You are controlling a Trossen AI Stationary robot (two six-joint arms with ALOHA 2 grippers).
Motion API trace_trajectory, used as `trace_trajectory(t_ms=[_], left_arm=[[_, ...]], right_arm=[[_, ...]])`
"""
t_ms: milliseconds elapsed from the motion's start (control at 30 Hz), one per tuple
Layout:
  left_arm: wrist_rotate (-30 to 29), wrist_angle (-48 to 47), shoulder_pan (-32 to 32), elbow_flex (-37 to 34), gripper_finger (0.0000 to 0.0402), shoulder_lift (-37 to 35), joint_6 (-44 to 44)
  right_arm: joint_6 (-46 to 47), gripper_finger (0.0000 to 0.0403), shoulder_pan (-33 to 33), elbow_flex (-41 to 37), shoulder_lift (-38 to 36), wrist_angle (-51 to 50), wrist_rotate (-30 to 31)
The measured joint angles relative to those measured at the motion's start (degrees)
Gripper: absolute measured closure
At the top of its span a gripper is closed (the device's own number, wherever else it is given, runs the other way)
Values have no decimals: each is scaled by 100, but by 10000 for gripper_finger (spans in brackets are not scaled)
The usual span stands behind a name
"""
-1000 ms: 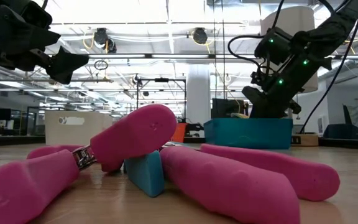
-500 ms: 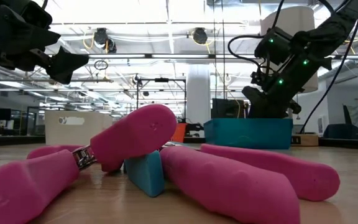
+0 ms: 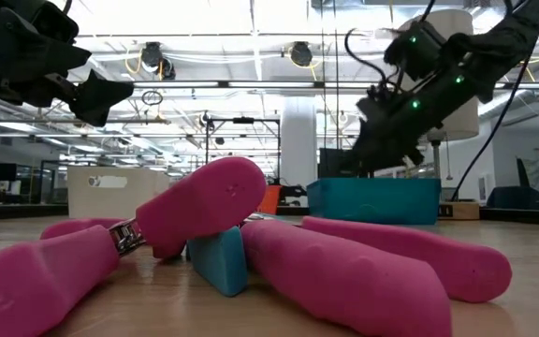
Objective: Pick & Place School Supplies
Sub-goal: Put the crayon box into the blue bin
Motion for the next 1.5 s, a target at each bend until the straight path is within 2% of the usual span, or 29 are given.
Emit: trace_trajectory(t_ms=[133,500,800,933,1100,1300,1500], left_arm=[[0,-2,-2,0,92,0,0],[0,0,-2,0,92,0,0],[0,-2,0,0,92,0,0],[0,0,-1,0,92,0,-1],[0,-2,-1,0,92,0,0],[0,-2,-2,0,92,-2,-2],[0,-4,-1,0,92,-1,0]], right_arm=[[-293,195,448,0,0,625,-338],[-705,195,2187,0,2,1761,-296],[-623,195,3780,202,279,1785,751],[-775,195,4259,786,855,1409,1047],[-1037,195,4428,1881,1986,586,978],[-1506,195,4258,3216,3118,-791,260],[-2122,195,4139,3893,3653,-1923,-32]])
